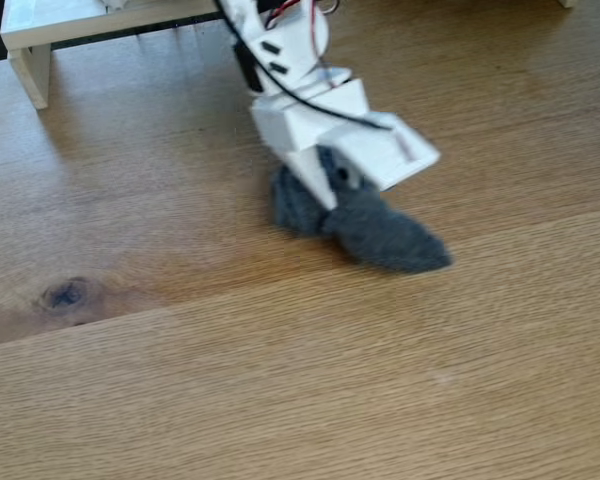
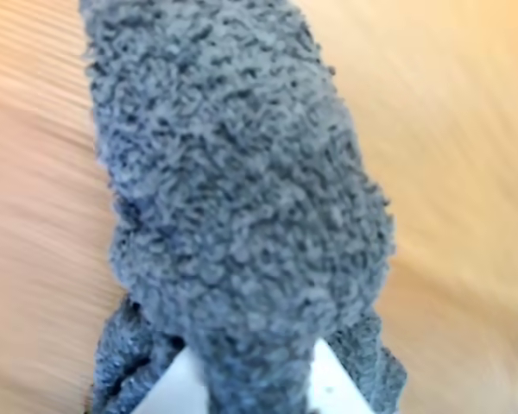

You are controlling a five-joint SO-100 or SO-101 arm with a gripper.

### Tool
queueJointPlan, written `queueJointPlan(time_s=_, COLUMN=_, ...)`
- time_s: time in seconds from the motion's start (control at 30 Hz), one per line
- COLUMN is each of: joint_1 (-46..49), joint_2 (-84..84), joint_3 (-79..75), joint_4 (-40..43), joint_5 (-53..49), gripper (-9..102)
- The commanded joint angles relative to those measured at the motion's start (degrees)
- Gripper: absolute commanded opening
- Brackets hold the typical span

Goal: Clean the area in front of the robot

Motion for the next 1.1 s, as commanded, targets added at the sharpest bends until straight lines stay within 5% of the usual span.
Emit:
queueJointPlan(time_s=0.0, joint_1=-0.62, joint_2=1.41, joint_3=-1.05, joint_4=-10.55, joint_5=-1.23, gripper=0)
queueJointPlan(time_s=0.13, joint_1=5.80, joint_2=-6.24, joint_3=-1.05, joint_4=-16.52, joint_5=-3.60, gripper=0)
queueJointPlan(time_s=0.37, joint_1=21.09, joint_2=-10.55, joint_3=-1.05, joint_4=-13.71, joint_5=-10.46, gripper=0)
queueJointPlan(time_s=0.6, joint_1=32.78, joint_2=-7.03, joint_3=-1.05, joint_4=0.44, joint_5=-7.82, gripper=0)
queueJointPlan(time_s=0.8, joint_1=30.32, joint_2=3.52, joint_3=-1.23, joint_4=7.29, joint_5=-4.92, gripper=0)
queueJointPlan(time_s=0.93, joint_1=28.74, joint_2=14.77, joint_3=-1.14, joint_4=9.40, joint_5=-9.49, gripper=0)
queueJointPlan(time_s=1.07, joint_1=34.80, joint_2=21.88, joint_3=1.32, joint_4=21.18, joint_5=-16.88, gripper=0)
